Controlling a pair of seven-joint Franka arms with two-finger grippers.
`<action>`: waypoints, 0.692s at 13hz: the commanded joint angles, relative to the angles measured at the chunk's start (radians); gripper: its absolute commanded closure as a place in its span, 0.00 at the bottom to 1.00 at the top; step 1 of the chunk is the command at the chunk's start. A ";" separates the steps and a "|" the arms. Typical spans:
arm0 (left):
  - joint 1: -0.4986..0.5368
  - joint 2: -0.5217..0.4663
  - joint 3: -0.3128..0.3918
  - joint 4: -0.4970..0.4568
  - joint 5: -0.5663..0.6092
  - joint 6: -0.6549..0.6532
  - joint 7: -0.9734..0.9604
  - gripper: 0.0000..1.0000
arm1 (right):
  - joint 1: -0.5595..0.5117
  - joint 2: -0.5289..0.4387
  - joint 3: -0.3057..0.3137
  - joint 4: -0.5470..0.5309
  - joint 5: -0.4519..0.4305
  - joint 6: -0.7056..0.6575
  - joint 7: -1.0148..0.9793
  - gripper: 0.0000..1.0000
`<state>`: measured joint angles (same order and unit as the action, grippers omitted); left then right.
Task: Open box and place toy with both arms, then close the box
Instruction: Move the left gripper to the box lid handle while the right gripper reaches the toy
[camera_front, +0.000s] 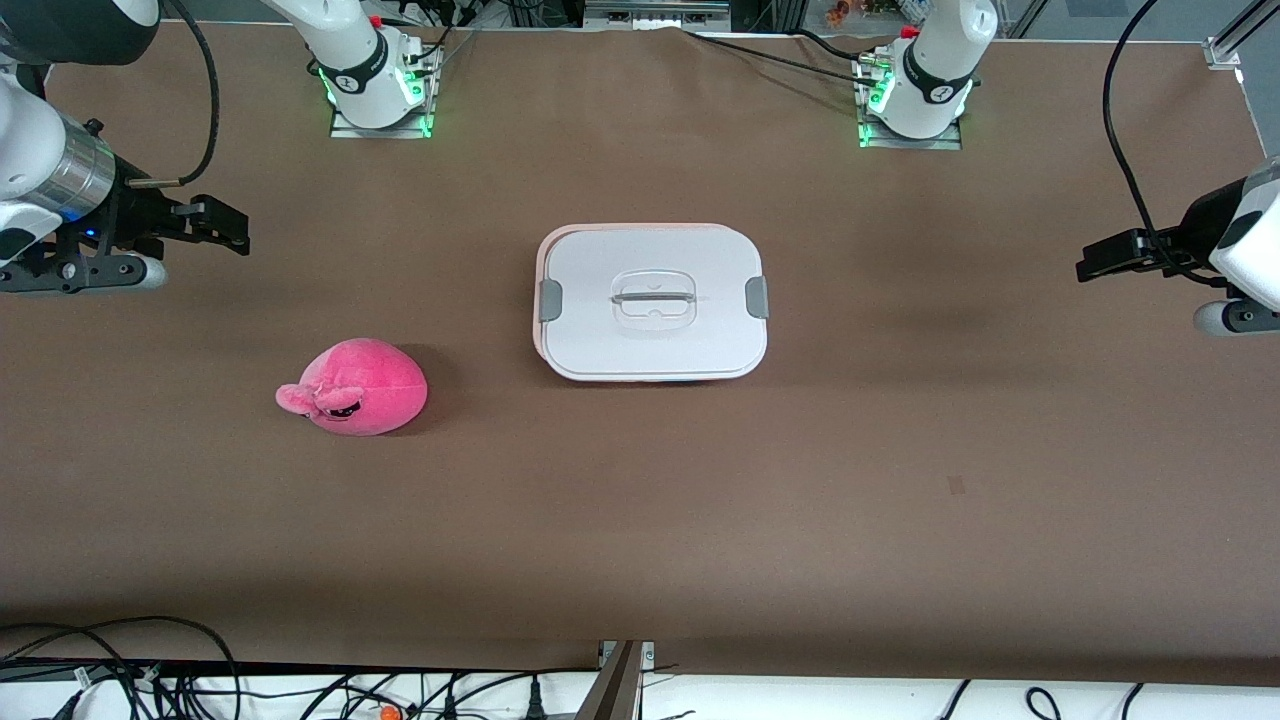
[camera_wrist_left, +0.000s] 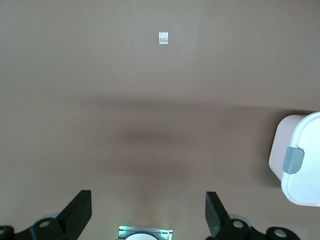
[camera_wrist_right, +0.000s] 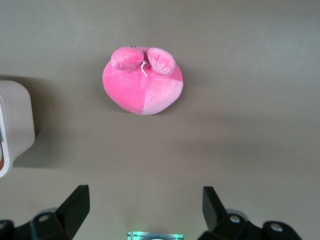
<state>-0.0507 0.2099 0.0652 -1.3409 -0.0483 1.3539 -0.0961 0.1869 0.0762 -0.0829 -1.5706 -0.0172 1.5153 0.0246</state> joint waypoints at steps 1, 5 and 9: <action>0.005 0.022 0.004 0.034 -0.025 -0.009 0.004 0.00 | 0.002 0.008 0.000 0.023 0.000 -0.006 -0.005 0.00; -0.012 0.025 -0.005 0.035 -0.025 -0.007 0.001 0.00 | 0.000 0.007 -0.001 0.023 -0.003 -0.001 -0.003 0.00; -0.116 0.069 -0.050 0.057 -0.025 -0.007 0.001 0.00 | 0.000 0.007 -0.001 0.012 -0.004 0.011 -0.003 0.00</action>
<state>-0.1021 0.2311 0.0195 -1.3385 -0.0534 1.3543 -0.0951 0.1865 0.0765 -0.0831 -1.5704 -0.0171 1.5234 0.0246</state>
